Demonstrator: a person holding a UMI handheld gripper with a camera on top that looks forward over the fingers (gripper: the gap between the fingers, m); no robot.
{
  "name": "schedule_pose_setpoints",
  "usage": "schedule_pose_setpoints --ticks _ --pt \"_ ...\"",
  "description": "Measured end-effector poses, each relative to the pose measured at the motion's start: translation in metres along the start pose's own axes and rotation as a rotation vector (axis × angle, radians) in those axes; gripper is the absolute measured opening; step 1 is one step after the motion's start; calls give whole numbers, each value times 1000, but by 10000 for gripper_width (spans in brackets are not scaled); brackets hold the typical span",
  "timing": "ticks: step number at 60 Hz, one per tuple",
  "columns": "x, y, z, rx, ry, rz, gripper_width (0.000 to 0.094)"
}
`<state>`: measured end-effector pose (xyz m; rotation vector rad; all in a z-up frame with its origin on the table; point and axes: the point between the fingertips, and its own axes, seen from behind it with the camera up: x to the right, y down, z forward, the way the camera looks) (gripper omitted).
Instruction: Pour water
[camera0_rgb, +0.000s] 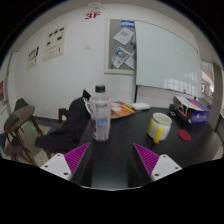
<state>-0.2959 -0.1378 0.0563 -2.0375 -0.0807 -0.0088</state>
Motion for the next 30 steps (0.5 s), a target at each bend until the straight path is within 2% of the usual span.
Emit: schedule_pose_setpoints --ticks 8,16,22,25,28,30 --pt "-29 -39 61 71 -16 12 845" --pt "-37 -63 104 105 0 32 845" --pt "-39 -69 131 119 6 48 798" --pt "-41 -70 139 120 5 40 711" --pt "-40 -72 144 128 8 23 557" --pt "-40 -72 149 139 3 17 547"
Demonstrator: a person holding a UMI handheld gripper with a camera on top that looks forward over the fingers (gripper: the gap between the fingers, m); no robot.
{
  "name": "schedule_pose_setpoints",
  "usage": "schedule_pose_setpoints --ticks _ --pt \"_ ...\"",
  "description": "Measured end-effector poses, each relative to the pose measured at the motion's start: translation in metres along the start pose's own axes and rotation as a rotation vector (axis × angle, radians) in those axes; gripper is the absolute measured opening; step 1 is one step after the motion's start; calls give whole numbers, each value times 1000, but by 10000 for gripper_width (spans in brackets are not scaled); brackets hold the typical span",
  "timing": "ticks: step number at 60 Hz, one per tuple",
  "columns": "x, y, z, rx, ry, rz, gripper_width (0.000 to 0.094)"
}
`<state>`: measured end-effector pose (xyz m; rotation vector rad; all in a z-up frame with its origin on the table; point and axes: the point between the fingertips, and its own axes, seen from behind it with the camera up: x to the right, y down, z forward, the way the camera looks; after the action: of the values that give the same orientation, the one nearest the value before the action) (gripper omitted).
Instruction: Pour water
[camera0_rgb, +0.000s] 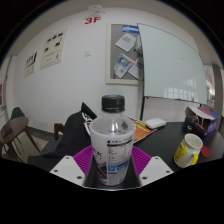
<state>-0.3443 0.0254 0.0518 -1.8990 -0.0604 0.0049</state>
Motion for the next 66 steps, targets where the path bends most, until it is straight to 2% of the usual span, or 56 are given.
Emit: schedule_pose_setpoints --ticks 9,18,25,32,39,45,49,57,66 --pt "-4 0 -1 8 -36 -9 397" --pt "-11 -11 -8 25 -78 -13 377" --pt "-10 -48 -25 74 -157 111 377" --pt "-4 -107 -50 133 -313 405 376" --pt "9 -168 -80 178 -538 832 374" --pt "37 -199 -98 211 -720 1227 373" --pt "63 -201 -97 219 -792 1454 375" --pt "116 -182 -83 235 -867 1863 374" --pt "148 -147 -67 218 -849 2187 377"
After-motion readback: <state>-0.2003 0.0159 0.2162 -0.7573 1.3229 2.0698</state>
